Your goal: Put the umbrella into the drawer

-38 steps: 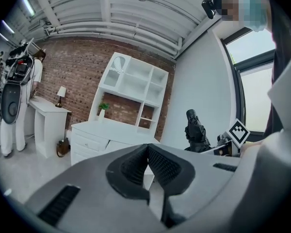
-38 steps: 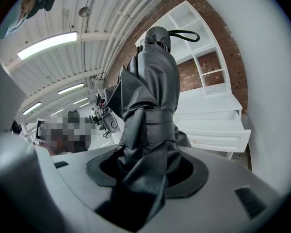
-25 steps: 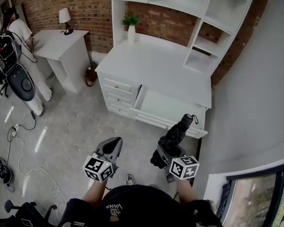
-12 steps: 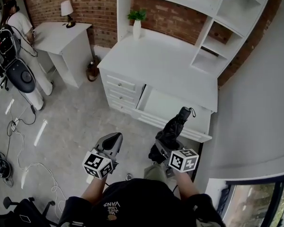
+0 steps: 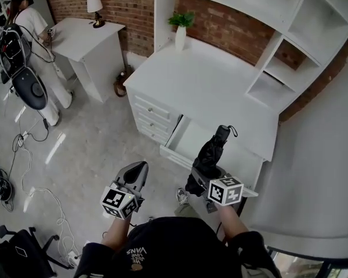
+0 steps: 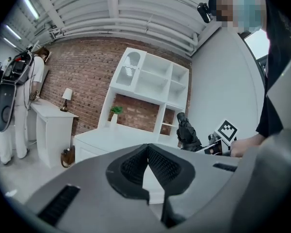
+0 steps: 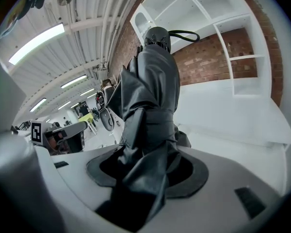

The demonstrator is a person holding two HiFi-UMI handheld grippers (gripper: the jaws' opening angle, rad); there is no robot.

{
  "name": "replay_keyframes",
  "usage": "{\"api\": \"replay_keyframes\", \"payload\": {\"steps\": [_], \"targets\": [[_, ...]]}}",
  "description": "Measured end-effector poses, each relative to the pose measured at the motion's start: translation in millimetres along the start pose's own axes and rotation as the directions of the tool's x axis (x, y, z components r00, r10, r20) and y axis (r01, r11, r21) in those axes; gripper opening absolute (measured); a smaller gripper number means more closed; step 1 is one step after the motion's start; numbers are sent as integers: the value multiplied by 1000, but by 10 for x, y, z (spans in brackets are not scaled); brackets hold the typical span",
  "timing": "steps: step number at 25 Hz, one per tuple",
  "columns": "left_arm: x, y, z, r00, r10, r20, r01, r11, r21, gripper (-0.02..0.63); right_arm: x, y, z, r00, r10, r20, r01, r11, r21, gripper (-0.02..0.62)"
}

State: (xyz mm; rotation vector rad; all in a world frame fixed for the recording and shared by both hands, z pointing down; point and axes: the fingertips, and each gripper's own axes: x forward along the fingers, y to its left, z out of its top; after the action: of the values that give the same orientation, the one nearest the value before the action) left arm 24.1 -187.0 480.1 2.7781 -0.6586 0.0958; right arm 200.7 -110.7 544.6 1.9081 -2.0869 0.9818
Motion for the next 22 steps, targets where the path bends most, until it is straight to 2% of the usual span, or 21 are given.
{"api": "replay_keyframes", "payload": {"steps": [6, 11, 16, 22], "targets": [[488, -14, 31, 998, 59, 6, -59, 998, -11, 8, 262, -525, 289, 997, 26, -76, -34, 995, -99, 236], [666, 0, -13, 992, 122, -4, -122, 992, -16, 8, 470, -903, 367, 988, 24, -153, -54, 980, -192, 236], [755, 45, -66, 982, 189, -9, -189, 982, -21, 8, 716, -1195, 271, 970, 11, -244, -84, 953, -291, 235], [838, 71, -158, 970, 242, -7, -242, 970, -35, 8, 941, -1487, -21, 931, -22, -364, -121, 922, -367, 235]]}}
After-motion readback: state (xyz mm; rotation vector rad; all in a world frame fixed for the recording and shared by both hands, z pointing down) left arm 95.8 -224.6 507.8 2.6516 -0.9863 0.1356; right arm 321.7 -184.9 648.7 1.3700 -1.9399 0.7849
